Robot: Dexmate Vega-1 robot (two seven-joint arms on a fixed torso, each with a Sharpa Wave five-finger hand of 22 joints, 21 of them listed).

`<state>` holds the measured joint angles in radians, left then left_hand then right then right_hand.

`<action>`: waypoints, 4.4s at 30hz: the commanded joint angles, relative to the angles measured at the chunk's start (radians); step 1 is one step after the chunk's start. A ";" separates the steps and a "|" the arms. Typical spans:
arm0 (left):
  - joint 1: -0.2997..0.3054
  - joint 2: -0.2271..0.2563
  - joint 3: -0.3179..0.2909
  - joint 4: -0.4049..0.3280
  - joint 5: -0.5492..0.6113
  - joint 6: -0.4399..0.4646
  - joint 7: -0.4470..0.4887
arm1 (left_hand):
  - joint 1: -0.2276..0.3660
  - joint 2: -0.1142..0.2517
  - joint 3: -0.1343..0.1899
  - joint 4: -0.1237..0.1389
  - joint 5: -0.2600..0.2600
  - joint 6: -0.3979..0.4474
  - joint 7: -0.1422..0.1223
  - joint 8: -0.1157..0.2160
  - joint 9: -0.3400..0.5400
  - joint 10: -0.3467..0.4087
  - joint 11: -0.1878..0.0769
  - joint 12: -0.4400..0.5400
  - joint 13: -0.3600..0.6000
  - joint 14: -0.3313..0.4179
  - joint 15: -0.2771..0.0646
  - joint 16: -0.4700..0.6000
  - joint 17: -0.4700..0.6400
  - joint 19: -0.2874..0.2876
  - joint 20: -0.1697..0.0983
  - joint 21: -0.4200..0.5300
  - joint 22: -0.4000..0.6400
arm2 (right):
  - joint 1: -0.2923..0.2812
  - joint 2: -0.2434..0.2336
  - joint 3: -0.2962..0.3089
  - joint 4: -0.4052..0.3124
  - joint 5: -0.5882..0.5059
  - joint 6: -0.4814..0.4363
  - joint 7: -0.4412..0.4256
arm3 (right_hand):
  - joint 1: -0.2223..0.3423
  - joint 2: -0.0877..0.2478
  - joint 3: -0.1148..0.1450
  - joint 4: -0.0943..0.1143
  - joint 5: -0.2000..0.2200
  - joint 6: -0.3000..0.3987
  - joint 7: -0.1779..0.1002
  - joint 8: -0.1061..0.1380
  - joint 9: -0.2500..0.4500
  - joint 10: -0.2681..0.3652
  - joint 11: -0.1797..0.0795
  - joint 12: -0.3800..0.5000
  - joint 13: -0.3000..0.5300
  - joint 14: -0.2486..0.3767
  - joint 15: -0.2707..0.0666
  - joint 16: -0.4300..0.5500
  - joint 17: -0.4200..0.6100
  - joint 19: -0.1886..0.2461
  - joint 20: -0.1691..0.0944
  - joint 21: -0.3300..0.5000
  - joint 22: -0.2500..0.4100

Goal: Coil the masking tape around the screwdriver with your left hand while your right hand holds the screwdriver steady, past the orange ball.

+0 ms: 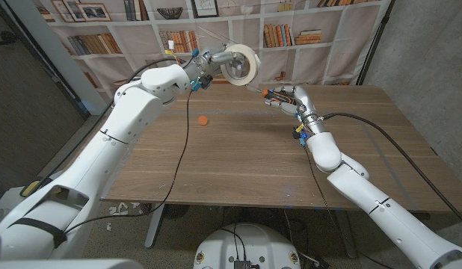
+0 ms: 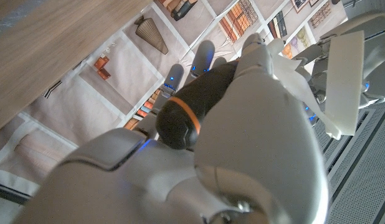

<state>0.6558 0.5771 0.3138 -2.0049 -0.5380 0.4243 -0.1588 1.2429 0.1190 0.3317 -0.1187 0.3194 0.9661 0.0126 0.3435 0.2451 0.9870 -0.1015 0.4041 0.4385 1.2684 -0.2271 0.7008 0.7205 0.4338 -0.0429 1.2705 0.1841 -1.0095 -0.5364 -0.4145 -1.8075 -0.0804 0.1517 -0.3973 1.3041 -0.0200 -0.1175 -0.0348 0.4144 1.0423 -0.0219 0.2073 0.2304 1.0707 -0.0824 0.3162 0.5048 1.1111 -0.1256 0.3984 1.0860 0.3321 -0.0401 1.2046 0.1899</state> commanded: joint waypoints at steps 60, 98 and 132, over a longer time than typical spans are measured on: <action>-0.001 0.155 0.073 -0.022 0.070 0.331 0.090 | 0.029 0.008 -0.015 -0.011 -0.021 0.008 0.015 -0.022 0.009 0.044 -0.006 -0.039 0.051 0.025 -0.001 -0.025 0.018 0.012 -0.002 0.009 0.002 | 0.016 -0.051 -0.011 -0.110 -0.205 -0.190 0.039 | 0.189 0.182 -0.024 0.016 0.011 0.065 -0.058 0.005 0.003 0.014 -0.006 -0.014 0.009 0.103 -0.103 -0.022 0.006 -0.012 -0.156 0.023 0.002; -0.440 0.216 0.621 -0.010 0.522 0.689 -0.243 | 0.038 0.013 -0.021 -0.010 -0.036 -0.003 0.015 -0.056 0.003 0.040 0.000 -0.095 0.004 0.028 -0.001 -0.049 0.021 0.009 0.009 0.007 -0.001 | 0.129 -0.110 -0.194 -0.175 -0.414 -0.560 0.294 | 0.205 0.187 -0.031 0.022 0.012 0.067 -0.051 0.004 0.001 0.018 0.002 -0.032 -0.004 0.107 -0.104 -0.043 -0.004 -0.015 -0.155 0.037 0.002; -0.667 0.163 1.072 0.026 1.036 0.818 -0.474 | 0.057 -0.035 -0.078 -0.002 -0.045 -0.240 -0.013 -0.160 -0.007 -0.194 0.006 -0.198 -0.004 -0.337 -0.009 -0.434 -0.209 -0.140 0.093 -0.081 -0.010 | 0.316 -0.041 -0.442 -0.122 -0.912 -0.907 0.734 | 0.180 0.194 0.020 0.097 -0.090 -0.171 -0.116 -0.016 0.005 -0.225 -0.010 -0.133 -0.043 -0.151 -0.106 -0.228 -0.230 -0.112 -0.138 0.007 -0.018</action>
<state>0.0288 0.7471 1.3000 -1.9748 0.3665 1.2150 -0.5737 1.3003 0.0741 0.2619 -0.1372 0.2622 0.7880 -0.0065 0.1900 0.2366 0.8539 -0.1069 0.2196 0.4242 1.0110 -0.1828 0.3437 0.5642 0.3160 0.0173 1.2178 0.1791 -0.7407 -0.6026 -0.7954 -1.9458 -0.8276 -0.6469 0.1695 1.3695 0.0213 -0.0921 0.0350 0.3352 0.8885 -0.1301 0.1836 0.2343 0.8692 -0.0924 0.1847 0.4683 1.0049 -0.1720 0.1779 0.8975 0.2265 -0.0394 1.2248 0.1730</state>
